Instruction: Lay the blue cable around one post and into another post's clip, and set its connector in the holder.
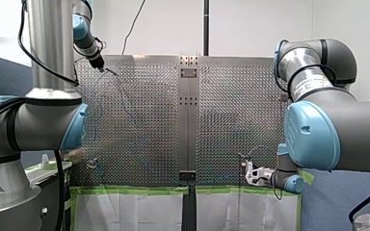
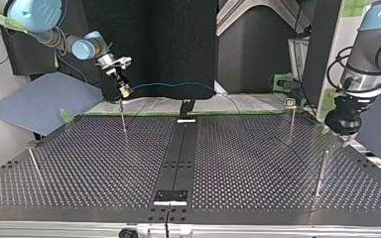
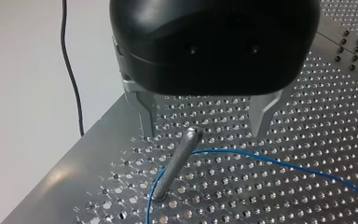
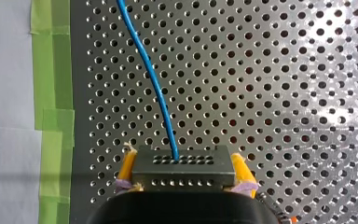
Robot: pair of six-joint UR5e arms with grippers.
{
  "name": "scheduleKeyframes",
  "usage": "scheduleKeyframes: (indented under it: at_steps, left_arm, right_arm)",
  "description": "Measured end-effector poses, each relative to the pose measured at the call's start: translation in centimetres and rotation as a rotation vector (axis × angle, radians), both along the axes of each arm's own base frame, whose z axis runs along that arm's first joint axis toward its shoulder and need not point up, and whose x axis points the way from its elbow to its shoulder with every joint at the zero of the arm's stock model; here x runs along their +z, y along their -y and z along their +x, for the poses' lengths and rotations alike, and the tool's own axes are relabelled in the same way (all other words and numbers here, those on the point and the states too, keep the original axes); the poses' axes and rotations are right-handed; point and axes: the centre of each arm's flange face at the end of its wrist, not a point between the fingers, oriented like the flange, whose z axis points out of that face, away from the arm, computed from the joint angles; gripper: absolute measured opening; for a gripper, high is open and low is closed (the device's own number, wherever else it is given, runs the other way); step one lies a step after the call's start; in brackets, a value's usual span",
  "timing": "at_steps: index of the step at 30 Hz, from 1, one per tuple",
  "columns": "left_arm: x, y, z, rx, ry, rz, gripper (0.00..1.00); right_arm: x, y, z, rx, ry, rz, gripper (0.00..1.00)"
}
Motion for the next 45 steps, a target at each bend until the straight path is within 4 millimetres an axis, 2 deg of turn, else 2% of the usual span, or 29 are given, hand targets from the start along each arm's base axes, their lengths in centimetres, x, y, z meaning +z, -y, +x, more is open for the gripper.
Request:
scheduleKeyframes:
  at_steps: [15, 29, 32, 39, 45]
  left_arm:
    - [0.2, 0.4, 0.0, -0.015, 0.010, 0.022, 0.98]
    - [3.4, 3.5, -2.1, -0.147, 0.176, 0.049, 0.98]
    - [2.7, 4.3, -2.3, -0.186, 0.188, 0.041, 0.98]
    - [-0.8, 6.1, -1.5, -0.289, 0.163, 0.042, 0.98]
    - [-3.3, 7.8, -1.6, -0.369, 0.157, 0.071, 0.98]
  right_arm:
    - [0.0, -0.1, 0.2, 0.003, -0.001, 0.000, 0.00]
    - [0.0, -0.1, 0.1, -0.001, -0.003, 0.004, 0.00]
    - [0.0, -0.1, 0.1, -0.001, -0.003, 0.004, 0.00]
    - [0.0, -0.1, 0.2, 0.001, -0.004, 0.004, 0.00]
    - [0.0, -0.2, 0.3, 0.001, -0.004, 0.004, 0.00]
